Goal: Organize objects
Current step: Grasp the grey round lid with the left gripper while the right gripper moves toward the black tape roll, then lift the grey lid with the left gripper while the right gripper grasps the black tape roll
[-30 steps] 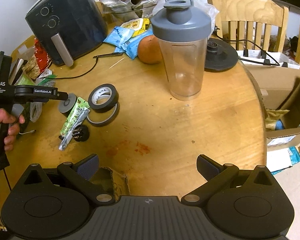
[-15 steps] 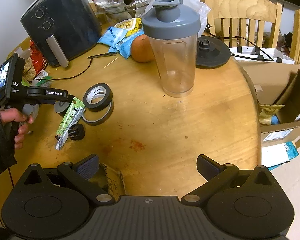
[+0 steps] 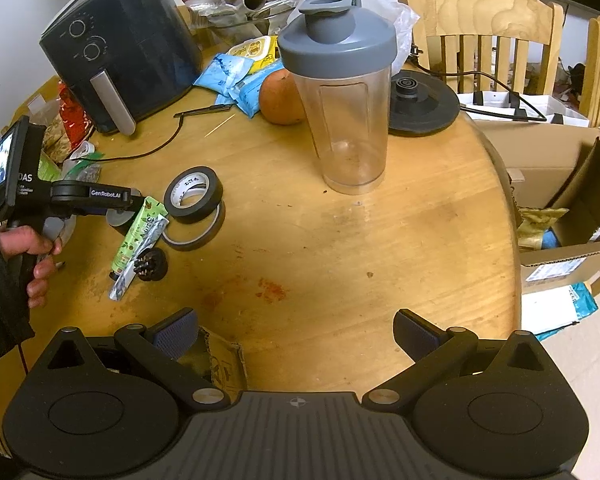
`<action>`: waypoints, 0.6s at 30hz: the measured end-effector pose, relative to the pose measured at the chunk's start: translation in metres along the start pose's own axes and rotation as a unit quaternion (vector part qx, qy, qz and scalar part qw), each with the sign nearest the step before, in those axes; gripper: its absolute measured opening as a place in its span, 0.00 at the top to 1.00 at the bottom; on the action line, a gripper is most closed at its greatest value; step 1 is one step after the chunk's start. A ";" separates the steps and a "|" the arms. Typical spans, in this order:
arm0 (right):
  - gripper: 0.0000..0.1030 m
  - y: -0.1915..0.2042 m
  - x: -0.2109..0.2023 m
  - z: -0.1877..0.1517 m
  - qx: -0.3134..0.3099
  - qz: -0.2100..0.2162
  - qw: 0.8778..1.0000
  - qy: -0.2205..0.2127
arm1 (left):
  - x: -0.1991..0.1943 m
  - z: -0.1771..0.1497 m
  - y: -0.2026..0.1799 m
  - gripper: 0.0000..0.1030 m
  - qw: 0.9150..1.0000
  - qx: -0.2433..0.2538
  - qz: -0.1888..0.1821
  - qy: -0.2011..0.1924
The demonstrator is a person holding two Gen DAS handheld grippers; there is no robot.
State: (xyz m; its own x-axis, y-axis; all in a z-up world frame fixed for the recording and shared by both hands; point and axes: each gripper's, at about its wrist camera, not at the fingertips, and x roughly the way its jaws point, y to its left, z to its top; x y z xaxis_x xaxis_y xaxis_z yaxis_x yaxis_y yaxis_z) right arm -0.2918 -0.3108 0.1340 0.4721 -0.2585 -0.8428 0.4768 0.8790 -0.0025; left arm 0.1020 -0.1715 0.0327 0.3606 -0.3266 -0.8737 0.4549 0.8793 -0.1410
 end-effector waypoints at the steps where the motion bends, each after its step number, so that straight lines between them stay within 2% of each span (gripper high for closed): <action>1: 0.00 -0.001 0.000 0.000 0.001 0.000 1.000 0.000 | 0.000 -0.001 0.001 0.44 1.000 -0.001 -0.001 -0.001; 7: 0.00 0.000 0.001 0.000 -0.002 0.003 1.000 -0.001 | -0.002 -0.003 0.002 0.44 1.000 -0.008 0.007 0.000; 18: 0.00 0.005 0.005 0.002 -0.015 0.012 1.000 -0.002 | -0.024 -0.005 0.002 0.44 1.000 -0.013 -0.002 -0.017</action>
State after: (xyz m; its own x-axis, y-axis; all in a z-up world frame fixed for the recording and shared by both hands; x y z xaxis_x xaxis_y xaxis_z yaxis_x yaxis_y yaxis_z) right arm -0.2861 -0.3087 0.1308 0.4860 -0.2382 -0.8409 0.4424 0.8968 0.0016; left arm 0.0908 -0.1600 0.0512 0.3872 -0.3417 -0.8563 0.4353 0.8865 -0.1569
